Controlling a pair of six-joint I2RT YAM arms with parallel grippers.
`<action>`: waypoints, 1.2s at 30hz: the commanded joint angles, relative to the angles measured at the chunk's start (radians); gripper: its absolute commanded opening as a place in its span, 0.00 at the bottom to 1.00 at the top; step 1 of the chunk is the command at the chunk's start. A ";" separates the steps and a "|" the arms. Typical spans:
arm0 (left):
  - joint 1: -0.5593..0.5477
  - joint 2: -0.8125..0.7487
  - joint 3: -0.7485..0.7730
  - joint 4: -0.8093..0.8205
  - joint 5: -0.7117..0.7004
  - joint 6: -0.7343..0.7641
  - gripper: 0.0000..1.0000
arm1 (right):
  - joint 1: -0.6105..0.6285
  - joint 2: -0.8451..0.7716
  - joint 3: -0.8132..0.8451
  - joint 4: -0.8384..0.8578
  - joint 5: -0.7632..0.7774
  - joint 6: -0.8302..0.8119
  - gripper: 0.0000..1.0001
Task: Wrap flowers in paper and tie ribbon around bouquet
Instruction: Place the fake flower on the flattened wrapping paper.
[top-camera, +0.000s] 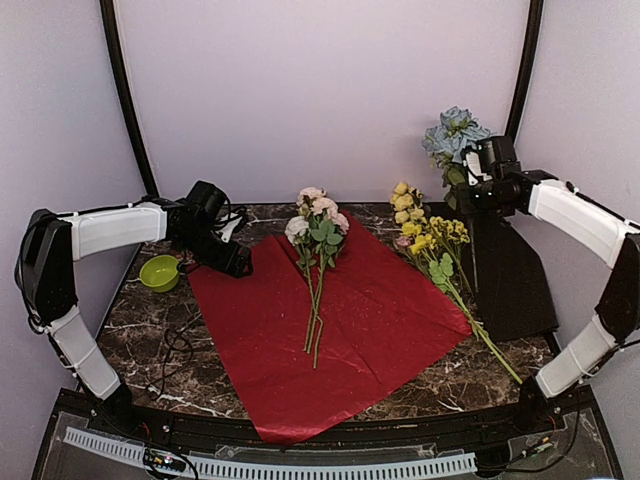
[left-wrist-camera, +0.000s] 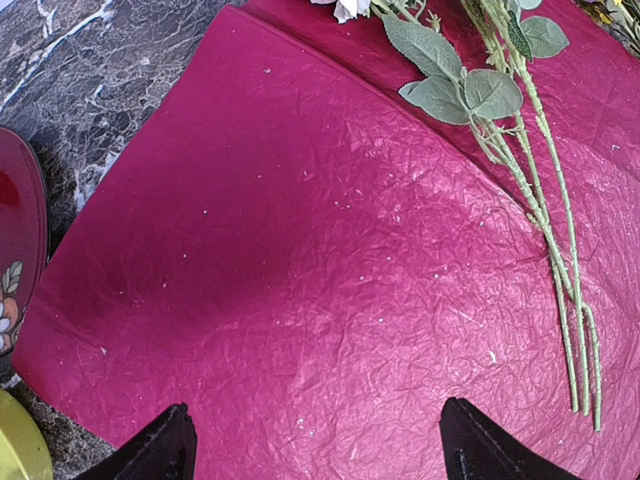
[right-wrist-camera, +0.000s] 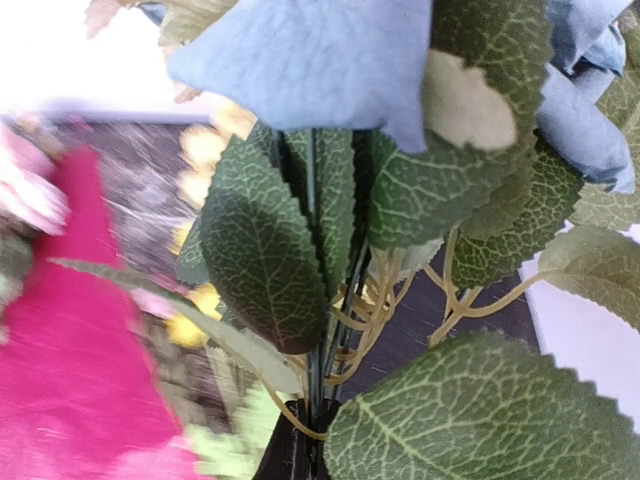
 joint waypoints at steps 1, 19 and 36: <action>0.003 -0.021 0.007 -0.015 0.012 0.010 0.87 | 0.014 -0.113 -0.007 0.155 -0.333 0.198 0.00; 0.003 -0.033 0.001 -0.014 -0.014 0.015 0.86 | 0.590 0.393 0.026 0.687 -0.472 0.837 0.00; 0.003 -0.038 0.000 -0.010 -0.007 0.015 0.87 | 0.596 0.494 0.076 0.500 -0.391 0.728 0.29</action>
